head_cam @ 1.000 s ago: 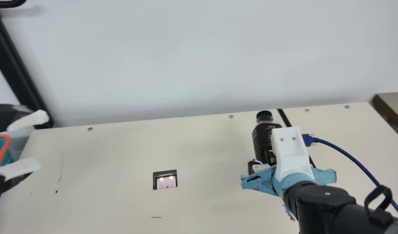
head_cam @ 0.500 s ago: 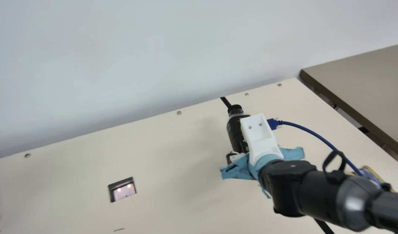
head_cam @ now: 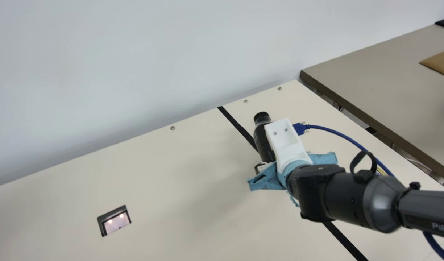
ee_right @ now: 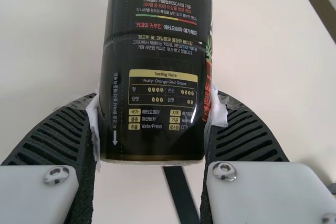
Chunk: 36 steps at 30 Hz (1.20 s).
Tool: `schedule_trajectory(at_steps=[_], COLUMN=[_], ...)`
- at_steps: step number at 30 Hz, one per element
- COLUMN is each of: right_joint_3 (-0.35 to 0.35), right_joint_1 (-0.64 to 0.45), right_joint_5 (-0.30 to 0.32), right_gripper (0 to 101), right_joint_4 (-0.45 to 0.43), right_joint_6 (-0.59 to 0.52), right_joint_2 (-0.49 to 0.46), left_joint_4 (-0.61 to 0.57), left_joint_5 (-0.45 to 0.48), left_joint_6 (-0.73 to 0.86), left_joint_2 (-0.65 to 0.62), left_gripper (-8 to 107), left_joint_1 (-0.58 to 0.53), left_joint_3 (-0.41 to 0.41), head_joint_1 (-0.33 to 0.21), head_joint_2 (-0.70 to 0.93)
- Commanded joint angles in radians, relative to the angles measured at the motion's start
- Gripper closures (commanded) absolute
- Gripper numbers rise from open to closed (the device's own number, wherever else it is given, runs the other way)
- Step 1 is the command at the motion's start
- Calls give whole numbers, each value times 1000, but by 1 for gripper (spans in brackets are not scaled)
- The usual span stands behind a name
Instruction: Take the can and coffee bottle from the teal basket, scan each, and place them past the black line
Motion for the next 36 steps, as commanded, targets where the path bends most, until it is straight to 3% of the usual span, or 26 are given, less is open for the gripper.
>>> schedule_trajectory(at_steps=[1, 13, 23, 24, 25, 36], right_joint_3=[-6, -94, -133, -132, -132, -114], right_joint_1=[-59, -319, -411, -414, -417, -358], right_joint_5=[11, 100, 188, 193, 196, 165], right_gripper=[101, 101, 101, 23, 0, 0], right_joint_4=[0, 0, 0, 0, 0, 0], right_joint_6=[-49, -293, -358, -356, -355, -339], right_joint_2=[9, 100, 179, 183, 185, 50], left_joint_4=[0, 0, 0, 0, 0, 0], left_joint_5=[0, 0, 0, 0, 0, 0], left_joint_6=[0, 0, 0, 0, 0, 0], left_joint_2=[0, 0, 0, 0, 0, 0], left_gripper=[9, 9, 9, 9, 9, 9], left_joint_1=[0, 0, 0, 0, 0, 0], left_joint_3=[0, 0, 0, 0, 0, 0], head_joint_1=[-27, -27, -27, -27, -27, -27], head_joint_2=[-15, -15, -15, -15, -15, -15])
